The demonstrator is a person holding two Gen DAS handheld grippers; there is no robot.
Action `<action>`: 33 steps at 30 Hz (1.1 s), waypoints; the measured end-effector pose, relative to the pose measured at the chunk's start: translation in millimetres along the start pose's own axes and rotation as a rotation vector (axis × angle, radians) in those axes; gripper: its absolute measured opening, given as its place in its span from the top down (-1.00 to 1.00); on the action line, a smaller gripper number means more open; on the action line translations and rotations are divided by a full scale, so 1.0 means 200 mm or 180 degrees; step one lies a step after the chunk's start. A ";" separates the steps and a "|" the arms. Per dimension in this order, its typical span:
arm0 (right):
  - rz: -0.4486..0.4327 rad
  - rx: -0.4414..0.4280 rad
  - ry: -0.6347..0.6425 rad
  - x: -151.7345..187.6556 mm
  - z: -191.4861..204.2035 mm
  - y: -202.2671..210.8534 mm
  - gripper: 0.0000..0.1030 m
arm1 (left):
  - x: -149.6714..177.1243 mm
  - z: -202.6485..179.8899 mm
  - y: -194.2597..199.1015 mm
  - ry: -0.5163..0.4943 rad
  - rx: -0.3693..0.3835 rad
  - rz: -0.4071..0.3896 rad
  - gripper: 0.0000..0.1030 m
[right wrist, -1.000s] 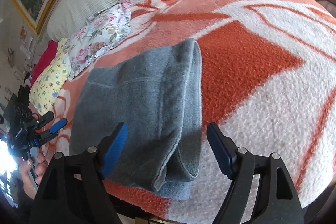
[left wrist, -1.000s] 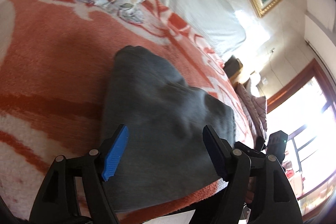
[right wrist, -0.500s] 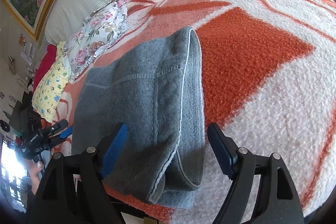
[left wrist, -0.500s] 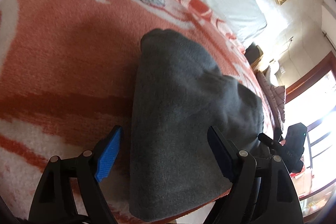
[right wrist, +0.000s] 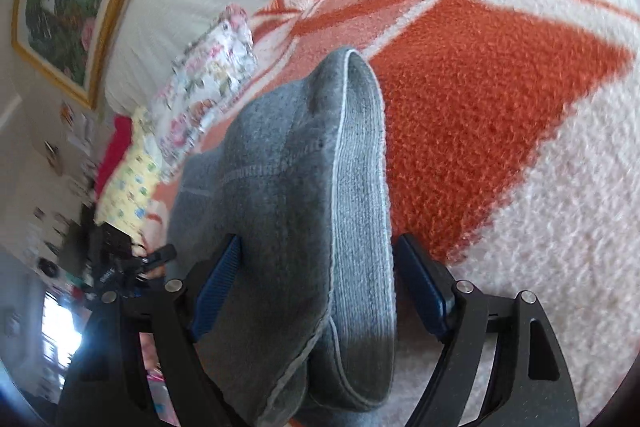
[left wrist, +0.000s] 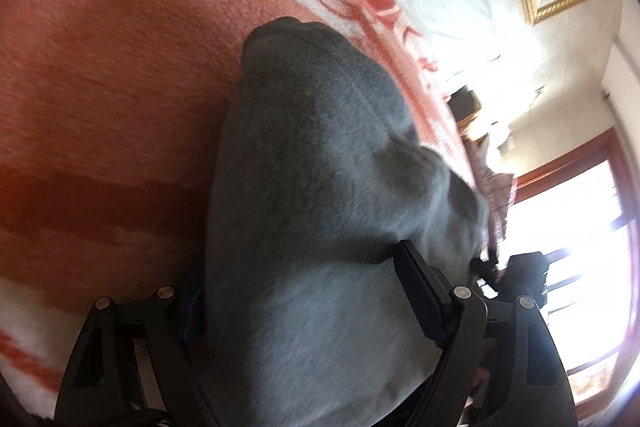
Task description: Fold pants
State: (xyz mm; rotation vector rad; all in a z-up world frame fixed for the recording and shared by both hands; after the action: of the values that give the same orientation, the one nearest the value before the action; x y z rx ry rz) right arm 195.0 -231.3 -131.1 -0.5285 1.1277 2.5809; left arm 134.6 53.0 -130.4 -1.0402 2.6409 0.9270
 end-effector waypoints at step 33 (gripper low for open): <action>-0.0129 -0.0542 0.0683 -0.14 0.63 -0.03 0.30 | -0.21 -0.14 0.40 -0.0277 0.0300 -0.0720 0.56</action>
State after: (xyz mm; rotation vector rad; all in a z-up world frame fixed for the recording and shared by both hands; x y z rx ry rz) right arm 195.2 -136.2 -44.0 -0.8760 0.9518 2.6482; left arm 115.2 106.1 -53.1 -1.2149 2.4092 0.7735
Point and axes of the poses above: each gripper's, at about its wrist camera, not at the fingertips, and y roughly against the way its jaws point, z to its left, x to its underside, the point moved 6 cm from there along -y, roughly the way its jaws point, and after that the axes turned 10 degrees about x, right-handed, at the moved point
